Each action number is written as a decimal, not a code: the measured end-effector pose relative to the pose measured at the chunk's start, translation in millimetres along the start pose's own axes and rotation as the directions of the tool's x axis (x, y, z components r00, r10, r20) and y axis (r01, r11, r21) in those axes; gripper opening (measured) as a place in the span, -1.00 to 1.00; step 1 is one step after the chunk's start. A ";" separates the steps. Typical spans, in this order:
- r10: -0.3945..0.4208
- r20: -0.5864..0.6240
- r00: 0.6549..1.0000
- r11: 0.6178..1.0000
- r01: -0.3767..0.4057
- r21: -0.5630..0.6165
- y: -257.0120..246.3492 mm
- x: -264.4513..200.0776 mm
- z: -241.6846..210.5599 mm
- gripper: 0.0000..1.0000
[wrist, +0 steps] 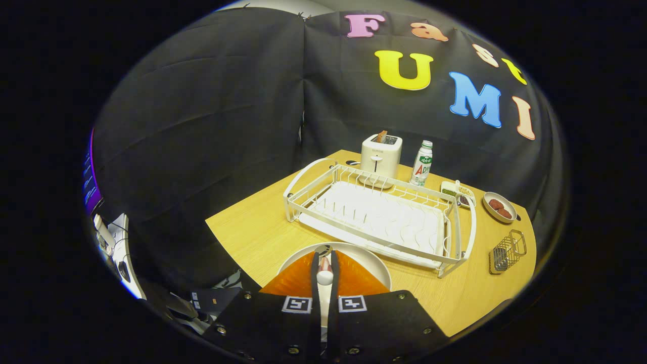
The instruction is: Take the plate from the dish rack, then take the spoon from the basket and place it into the plate.
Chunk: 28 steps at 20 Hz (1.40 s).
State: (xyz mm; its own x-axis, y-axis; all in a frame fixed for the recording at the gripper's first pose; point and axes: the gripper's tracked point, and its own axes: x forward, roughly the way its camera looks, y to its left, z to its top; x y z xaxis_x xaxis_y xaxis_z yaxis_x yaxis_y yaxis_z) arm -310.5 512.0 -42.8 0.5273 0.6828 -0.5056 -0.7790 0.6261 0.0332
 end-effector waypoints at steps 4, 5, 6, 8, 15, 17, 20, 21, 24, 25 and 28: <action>0.007 -0.031 0.999 1.000 -0.006 0.020 0.6 5.5 -8.9 -0.90; 0.008 -0.039 0.999 1.000 -0.007 0.022 -1.3 7.4 -9.7 -0.90; 0.006 -0.041 0.999 1.000 -0.005 0.020 -1.1 9.0 -10.5 -0.90; -0.011 -0.042 0.999 1.000 0.011 0.007 -6.0 10.0 -11.4 -0.89; -0.004 -0.028 1.000 1.000 0.005 0.022 -8.0 13.1 -4.3 -0.77; -0.007 -0.024 1.000 1.000 0.008 0.015 -9.1 17.0 -2.2 -0.74; -0.010 -0.023 1.000 1.000 0.010 0.005 -10.5 16.9 0.5 -0.73; -0.020 -0.025 0.999 1.000 0.020 0.001 -12.6 15.6 -0.2 -0.73; -0.034 -0.029 0.999 0.999 0.034 -0.004 -17.9 19.2 0.9 -0.70; -0.038 -0.029 0.999 0.999 0.038 -0.007 -19.5 19.7 2.4 -0.69; -0.061 -0.009 0.998 0.998 0.060 -0.017 -26.9 19.2 10.9 -0.62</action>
State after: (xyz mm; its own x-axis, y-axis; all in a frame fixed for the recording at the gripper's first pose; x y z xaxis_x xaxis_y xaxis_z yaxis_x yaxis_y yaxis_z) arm -275.8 512.4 -44.0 0.5703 0.6401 -0.5148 -0.7515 0.6596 -0.0124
